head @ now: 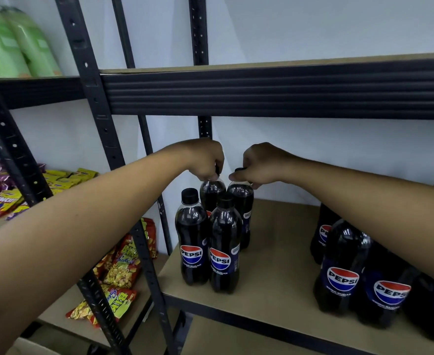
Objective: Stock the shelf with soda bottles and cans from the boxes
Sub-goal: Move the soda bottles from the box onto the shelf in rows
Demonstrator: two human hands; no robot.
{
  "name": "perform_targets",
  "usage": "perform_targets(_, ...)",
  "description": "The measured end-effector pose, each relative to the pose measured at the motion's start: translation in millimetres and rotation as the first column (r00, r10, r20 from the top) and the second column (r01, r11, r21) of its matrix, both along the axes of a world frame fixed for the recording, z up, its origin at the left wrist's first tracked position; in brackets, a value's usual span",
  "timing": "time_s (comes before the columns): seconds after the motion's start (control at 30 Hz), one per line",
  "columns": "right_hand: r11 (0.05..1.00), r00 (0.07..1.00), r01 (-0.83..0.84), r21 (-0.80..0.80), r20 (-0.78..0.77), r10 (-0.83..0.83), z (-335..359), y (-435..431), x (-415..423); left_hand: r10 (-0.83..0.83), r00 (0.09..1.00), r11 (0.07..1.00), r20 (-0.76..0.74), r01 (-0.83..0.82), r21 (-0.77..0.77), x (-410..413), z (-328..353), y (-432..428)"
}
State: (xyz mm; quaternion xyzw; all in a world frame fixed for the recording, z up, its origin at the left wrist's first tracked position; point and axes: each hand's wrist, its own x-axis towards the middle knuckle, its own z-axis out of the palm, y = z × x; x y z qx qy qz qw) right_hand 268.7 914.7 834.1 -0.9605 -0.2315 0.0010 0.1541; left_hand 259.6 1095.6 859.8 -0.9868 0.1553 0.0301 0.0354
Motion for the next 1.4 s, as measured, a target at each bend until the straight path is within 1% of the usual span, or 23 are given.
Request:
perform_targets(0.17,0.999,1.0,0.021,0.042,-0.008,-0.021,0,2,-6,-0.006,1.0,1.0,0.002,0.006,0.028,1,1,1)
perform_targets(0.43,0.992,0.996,0.087,0.095,-0.003,-0.087,-2,15,-16,0.061,0.992,0.994,0.108,-0.07,0.081,8,-11,5)
perform_targets(0.57,0.986,0.991,0.133,0.1,-0.04,-0.129,-2,17,-18,0.04,0.99,0.995,0.136,-0.052,0.081,6,-16,7)
perform_targets(0.73,0.991,0.99,0.132,0.003,-0.047,-0.132,3,17,-26,0.034,0.988,0.996,0.152,-0.046,0.073,-4,-13,6)
perform_targets(0.87,0.988,0.993,0.115,-0.107,0.043,-0.111,13,13,-44,0.014,0.975,0.997,0.221,-0.031,0.075,-22,-13,9)
perform_targets(0.93,0.984,0.991,0.108,-0.145,0.099,-0.094,18,6,-58,-0.018,0.968,0.999,0.251,0.005,0.052,-34,-11,10)
perform_targets(1.03,0.974,0.98,0.122,-0.193,0.178,-0.088,27,-12,-81,-0.083,0.962,0.995,0.26,0.092,-0.025,-51,-4,9)
perform_targets(1.13,0.969,0.979,0.149,-0.197,0.171,-0.116,39,-35,-106,-0.185,0.952,0.971,0.244,0.215,-0.106,-70,4,0)
perform_targets(1.2,0.966,0.976,0.181,-0.185,0.155,-0.153,47,-53,-126,-0.249,0.938,0.949,0.241,0.287,-0.133,-81,9,-11)
perform_targets(1.27,0.957,0.97,0.219,-0.192,0.147,-0.193,51,-71,-147,-0.316,0.919,0.927,0.234,0.351,-0.128,-91,12,-26)
perform_targets(1.4,0.916,0.952,0.302,-0.263,0.139,-0.274,51,-112,-174,-0.43,0.881,0.882,0.198,0.457,-0.117,-101,13,-68)
